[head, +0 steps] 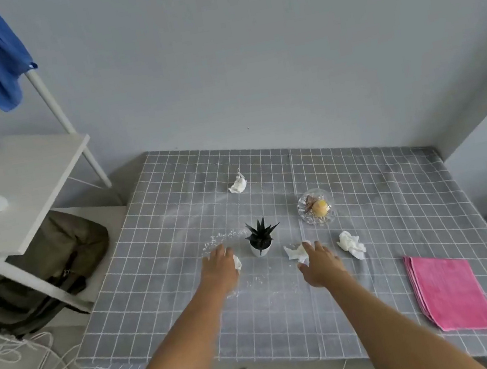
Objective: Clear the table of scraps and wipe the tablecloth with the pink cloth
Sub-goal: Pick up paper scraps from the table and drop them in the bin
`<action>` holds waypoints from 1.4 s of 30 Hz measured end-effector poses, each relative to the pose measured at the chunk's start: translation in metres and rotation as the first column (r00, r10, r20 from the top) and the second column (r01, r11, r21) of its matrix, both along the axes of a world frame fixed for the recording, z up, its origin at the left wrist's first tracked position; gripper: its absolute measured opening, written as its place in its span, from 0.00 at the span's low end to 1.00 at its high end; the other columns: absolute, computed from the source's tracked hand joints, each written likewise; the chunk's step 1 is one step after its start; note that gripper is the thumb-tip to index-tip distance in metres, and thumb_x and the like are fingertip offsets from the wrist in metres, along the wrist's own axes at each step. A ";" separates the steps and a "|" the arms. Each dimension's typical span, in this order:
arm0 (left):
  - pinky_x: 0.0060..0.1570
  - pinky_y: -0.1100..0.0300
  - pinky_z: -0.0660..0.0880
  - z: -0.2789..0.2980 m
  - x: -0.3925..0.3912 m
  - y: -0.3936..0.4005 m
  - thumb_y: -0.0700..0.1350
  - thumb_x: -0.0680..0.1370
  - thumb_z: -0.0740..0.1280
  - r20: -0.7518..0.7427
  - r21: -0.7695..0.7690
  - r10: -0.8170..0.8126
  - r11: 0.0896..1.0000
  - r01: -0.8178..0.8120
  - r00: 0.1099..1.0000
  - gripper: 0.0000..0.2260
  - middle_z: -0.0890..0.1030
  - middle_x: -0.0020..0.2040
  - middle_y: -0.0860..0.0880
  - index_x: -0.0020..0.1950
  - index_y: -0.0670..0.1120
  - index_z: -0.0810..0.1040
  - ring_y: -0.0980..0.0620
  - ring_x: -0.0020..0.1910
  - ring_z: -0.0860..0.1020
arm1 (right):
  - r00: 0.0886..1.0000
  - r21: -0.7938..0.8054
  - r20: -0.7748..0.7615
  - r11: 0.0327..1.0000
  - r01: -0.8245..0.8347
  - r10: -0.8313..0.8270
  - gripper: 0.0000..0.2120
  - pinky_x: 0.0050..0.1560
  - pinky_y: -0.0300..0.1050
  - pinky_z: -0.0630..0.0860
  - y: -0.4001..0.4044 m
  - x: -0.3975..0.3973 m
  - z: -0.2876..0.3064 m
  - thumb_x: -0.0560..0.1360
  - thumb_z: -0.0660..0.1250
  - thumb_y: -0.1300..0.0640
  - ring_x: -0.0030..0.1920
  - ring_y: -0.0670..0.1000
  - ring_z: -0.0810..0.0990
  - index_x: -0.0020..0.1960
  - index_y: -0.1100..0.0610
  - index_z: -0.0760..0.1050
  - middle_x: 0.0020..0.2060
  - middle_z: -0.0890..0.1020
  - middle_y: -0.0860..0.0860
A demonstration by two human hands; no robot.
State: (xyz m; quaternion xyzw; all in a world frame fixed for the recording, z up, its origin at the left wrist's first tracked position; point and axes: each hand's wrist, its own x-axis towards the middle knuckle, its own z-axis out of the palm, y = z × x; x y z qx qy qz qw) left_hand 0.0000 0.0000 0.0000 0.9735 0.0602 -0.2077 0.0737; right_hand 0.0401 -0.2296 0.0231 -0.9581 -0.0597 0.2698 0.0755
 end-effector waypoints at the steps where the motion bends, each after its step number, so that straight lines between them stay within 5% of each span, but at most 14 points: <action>1: 0.72 0.49 0.58 -0.003 0.003 0.002 0.50 0.80 0.60 0.006 0.005 -0.016 1.000 0.016 1.000 0.28 0.55 0.77 0.43 0.76 0.43 0.55 0.44 0.75 0.56 | 1.000 -0.001 0.009 1.000 -0.005 0.005 0.29 0.71 0.56 0.58 0.003 0.003 -0.002 0.81 0.56 0.48 0.76 0.57 0.54 0.77 0.52 0.49 0.77 0.52 0.55; 9: 0.75 0.46 0.49 -0.043 -0.003 0.007 0.55 0.82 0.53 0.058 -0.077 -0.064 0.995 0.068 0.996 0.31 0.42 0.78 0.41 0.78 0.44 0.43 0.42 0.77 0.42 | 0.997 0.046 0.055 0.998 0.042 -0.045 0.26 0.74 0.55 0.53 0.027 0.012 -0.033 0.81 0.56 0.52 0.77 0.57 0.48 0.77 0.50 0.52 0.78 0.47 0.54; 15: 0.74 0.57 0.40 -0.050 -0.016 0.006 0.47 0.84 0.51 0.237 -0.193 -0.061 0.975 0.108 0.970 0.25 0.45 0.78 0.42 0.78 0.41 0.48 0.45 0.77 0.44 | 0.970 0.126 0.218 0.988 0.085 -0.111 0.24 0.67 0.50 0.68 0.031 0.009 -0.044 0.77 0.60 0.66 0.71 0.58 0.63 0.71 0.55 0.66 0.74 0.61 0.57; 21: 0.71 0.57 0.62 -0.046 -0.012 0.005 0.28 0.77 0.59 0.294 -0.241 -0.043 0.964 0.117 0.955 0.29 0.53 0.78 0.44 0.76 0.42 0.57 0.49 0.77 0.54 | 0.948 0.162 0.274 0.980 0.117 -0.159 0.23 0.55 0.52 0.75 0.027 0.010 -0.041 0.74 0.57 0.74 0.66 0.59 0.69 0.66 0.58 0.74 0.66 0.71 0.57; 24: 0.66 0.55 0.70 -0.041 -0.004 0.009 0.27 0.76 0.59 0.293 -0.247 -0.032 0.963 0.108 0.956 0.27 0.58 0.77 0.43 0.74 0.41 0.62 0.48 0.75 0.59 | 0.943 0.164 0.295 0.980 0.110 -0.155 0.23 0.51 0.52 0.75 0.022 0.013 -0.036 0.75 0.56 0.73 0.65 0.58 0.69 0.66 0.57 0.74 0.64 0.73 0.57; 29: 0.65 0.50 0.70 -0.038 0.025 0.029 0.31 0.79 0.58 0.312 -0.268 0.023 0.961 0.064 0.950 0.20 0.63 0.75 0.42 0.70 0.40 0.68 0.42 0.70 0.68 | 0.914 0.211 0.338 0.964 0.160 -0.225 0.23 0.57 0.54 0.73 0.004 0.024 -0.028 0.74 0.58 0.72 0.68 0.62 0.66 0.67 0.61 0.72 0.70 0.68 0.61; 33: 0.67 0.54 0.65 -0.027 0.068 0.037 0.49 0.83 0.49 0.376 -0.216 0.056 0.976 0.029 0.925 0.20 0.66 0.74 0.47 0.73 0.45 0.65 0.46 0.71 0.67 | 0.878 0.209 0.380 0.951 0.226 -0.292 0.22 0.58 0.58 0.73 -0.016 0.038 -0.024 0.76 0.58 0.71 0.69 0.63 0.65 0.69 0.61 0.71 0.71 0.66 0.62; 39: 0.48 0.49 0.79 -0.009 0.139 0.030 0.31 0.79 0.57 0.381 -0.261 0.123 0.965 -0.021 0.916 0.17 0.67 0.72 0.39 0.68 0.38 0.68 0.39 0.51 0.80 | 0.846 0.158 0.347 0.915 0.372 -0.404 0.20 0.61 0.62 0.73 -0.046 0.047 -0.039 0.78 0.59 0.67 0.73 0.62 0.60 0.70 0.57 0.69 0.73 0.62 0.61; 42: 0.49 0.45 0.79 -0.005 0.167 0.023 0.31 0.79 0.57 0.381 -0.241 0.109 0.970 -0.015 0.918 0.20 0.66 0.72 0.38 0.71 0.39 0.65 0.37 0.53 0.79 | 0.863 0.072 0.289 0.908 0.413 -0.415 0.21 0.68 0.61 0.65 -0.055 0.041 -0.053 0.79 0.62 0.55 0.74 0.63 0.56 0.71 0.52 0.65 0.75 0.56 0.61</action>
